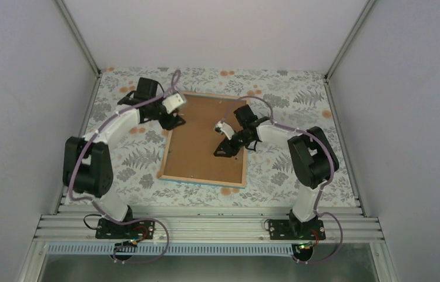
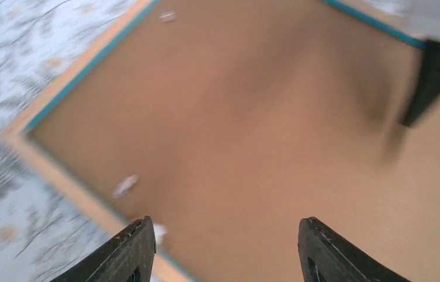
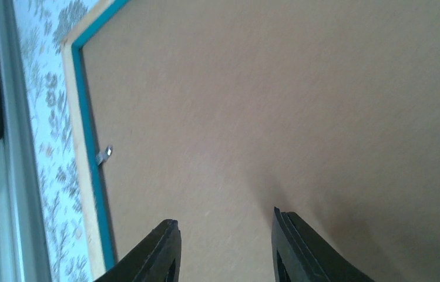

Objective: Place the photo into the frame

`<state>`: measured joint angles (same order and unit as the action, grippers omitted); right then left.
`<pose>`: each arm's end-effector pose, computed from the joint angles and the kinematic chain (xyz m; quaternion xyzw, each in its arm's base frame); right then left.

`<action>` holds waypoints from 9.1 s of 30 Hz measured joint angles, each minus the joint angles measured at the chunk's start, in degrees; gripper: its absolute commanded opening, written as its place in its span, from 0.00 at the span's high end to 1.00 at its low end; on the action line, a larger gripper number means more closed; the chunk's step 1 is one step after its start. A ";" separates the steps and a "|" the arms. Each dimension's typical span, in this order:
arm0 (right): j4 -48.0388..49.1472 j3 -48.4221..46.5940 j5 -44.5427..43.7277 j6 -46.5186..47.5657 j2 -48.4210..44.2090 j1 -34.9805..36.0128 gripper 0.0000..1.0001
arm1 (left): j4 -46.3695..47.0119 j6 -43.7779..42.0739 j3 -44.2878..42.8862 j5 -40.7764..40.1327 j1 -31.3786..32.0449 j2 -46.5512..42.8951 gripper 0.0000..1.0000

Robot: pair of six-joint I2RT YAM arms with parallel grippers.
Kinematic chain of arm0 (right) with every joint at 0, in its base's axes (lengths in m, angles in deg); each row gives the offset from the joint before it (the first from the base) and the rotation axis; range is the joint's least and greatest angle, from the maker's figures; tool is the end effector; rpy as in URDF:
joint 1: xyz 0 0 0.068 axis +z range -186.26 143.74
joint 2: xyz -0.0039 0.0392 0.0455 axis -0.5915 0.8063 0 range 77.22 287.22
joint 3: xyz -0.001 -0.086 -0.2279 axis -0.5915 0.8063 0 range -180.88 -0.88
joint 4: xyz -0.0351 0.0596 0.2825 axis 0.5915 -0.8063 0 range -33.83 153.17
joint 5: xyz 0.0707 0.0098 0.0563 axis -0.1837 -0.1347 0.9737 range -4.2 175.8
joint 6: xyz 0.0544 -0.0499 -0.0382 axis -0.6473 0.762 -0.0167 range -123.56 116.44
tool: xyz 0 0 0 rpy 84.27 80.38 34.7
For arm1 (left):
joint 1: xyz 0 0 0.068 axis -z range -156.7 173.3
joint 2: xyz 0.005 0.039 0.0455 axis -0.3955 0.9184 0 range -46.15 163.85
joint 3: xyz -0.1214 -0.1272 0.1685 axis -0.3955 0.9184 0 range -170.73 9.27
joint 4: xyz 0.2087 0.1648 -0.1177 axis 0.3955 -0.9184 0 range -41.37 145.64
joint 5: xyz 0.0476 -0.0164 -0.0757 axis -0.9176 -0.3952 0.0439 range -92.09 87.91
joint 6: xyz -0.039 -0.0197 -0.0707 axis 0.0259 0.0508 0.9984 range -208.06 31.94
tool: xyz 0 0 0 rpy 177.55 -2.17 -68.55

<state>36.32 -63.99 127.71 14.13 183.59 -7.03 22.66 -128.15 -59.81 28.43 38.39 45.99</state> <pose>0.3006 0.2239 0.0717 -0.4229 0.8192 0.3667 0.1250 0.3598 -0.1353 0.1808 0.4955 0.7822 -0.1847 0.3296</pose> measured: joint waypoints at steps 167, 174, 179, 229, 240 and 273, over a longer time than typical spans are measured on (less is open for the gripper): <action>0.87 -12.61 -33.86 -9.68 8.35 -10.49 0.70 | 7.56 19.19 -6.10 -16.81 -3.96 20.13 0.36; 3.80 -12.02 -34.56 -12.87 8.35 -10.67 0.79 | 7.69 19.17 -5.77 -16.81 -3.96 20.09 0.36; 5.70 -10.60 -33.81 -12.44 7.76 -10.69 0.74 | 8.02 18.14 -5.64 -16.50 -3.96 19.23 0.32; 6.49 -8.07 -29.00 -10.88 6.56 -9.44 0.67 | -1.84 11.28 -47.50 -19.26 8.81 47.47 0.68; 6.73 -7.87 -28.72 -10.69 6.47 -9.44 0.67 | -3.48 11.13 -50.01 -18.23 8.35 48.94 0.72; 1.14 -15.43 -26.95 -5.22 10.47 -14.34 0.45 | 1.90 14.45 -29.33 -7.67 1.86 37.97 0.70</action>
<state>37.46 -79.42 100.76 8.91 194.06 -21.37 24.57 -113.71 -89.14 20.76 40.25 83.95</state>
